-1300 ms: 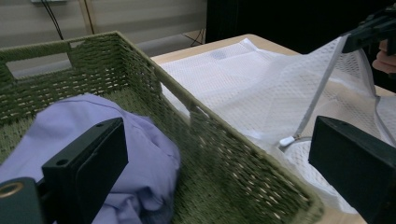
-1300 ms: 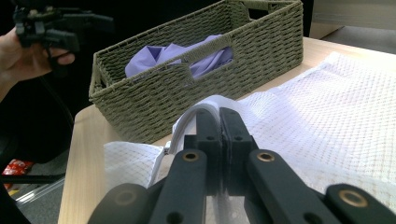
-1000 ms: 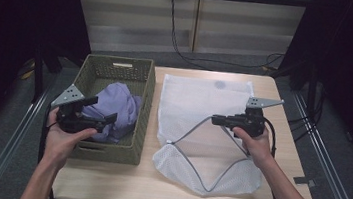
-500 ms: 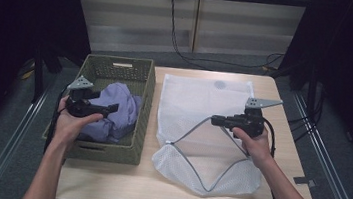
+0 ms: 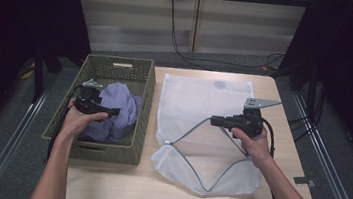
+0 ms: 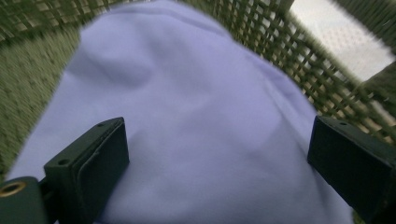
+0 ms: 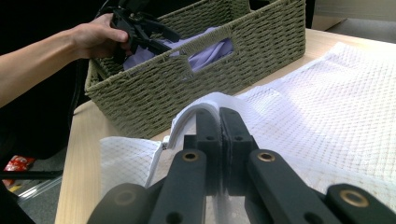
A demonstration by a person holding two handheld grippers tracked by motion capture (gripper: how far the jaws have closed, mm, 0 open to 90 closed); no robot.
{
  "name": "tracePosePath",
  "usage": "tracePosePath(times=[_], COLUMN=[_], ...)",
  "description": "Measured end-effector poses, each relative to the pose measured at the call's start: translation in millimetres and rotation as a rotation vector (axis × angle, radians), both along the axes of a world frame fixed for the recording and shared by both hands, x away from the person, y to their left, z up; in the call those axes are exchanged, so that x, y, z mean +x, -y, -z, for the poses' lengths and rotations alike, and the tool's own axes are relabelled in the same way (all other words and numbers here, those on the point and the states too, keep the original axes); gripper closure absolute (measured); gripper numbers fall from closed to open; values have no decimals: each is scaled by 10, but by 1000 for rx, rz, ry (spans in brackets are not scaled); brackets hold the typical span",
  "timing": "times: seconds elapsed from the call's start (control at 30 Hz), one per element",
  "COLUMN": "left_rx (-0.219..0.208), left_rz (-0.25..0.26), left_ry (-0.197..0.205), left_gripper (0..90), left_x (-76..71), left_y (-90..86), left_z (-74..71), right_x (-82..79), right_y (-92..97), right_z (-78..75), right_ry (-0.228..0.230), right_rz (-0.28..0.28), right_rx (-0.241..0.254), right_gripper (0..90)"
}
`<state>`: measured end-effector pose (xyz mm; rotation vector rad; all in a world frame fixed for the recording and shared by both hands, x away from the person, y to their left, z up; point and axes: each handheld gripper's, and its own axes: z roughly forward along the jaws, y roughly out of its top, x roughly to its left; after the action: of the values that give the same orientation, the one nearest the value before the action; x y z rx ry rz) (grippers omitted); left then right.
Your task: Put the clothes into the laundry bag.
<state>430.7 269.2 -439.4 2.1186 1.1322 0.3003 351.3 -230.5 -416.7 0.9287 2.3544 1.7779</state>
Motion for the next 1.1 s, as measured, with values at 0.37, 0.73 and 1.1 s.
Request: tracePosePath(times=[0.37,0.73,1.1], left_rx=[37,110,217], left_rz=[30,135,121], left_ry=[-109,-158,-197], left_gripper=[41,33,31], left_x=[93,84,113], left_y=[34,183,231], left_z=[167,232,393], right_x=[3,8,4], right_y=[4,-5,-23], right_z=[15,20,32], right_ry=[-7,-5,-8], right_rz=[2,-2,-6], right_rx=[-2,-3,-10], right_gripper=[882,881,881])
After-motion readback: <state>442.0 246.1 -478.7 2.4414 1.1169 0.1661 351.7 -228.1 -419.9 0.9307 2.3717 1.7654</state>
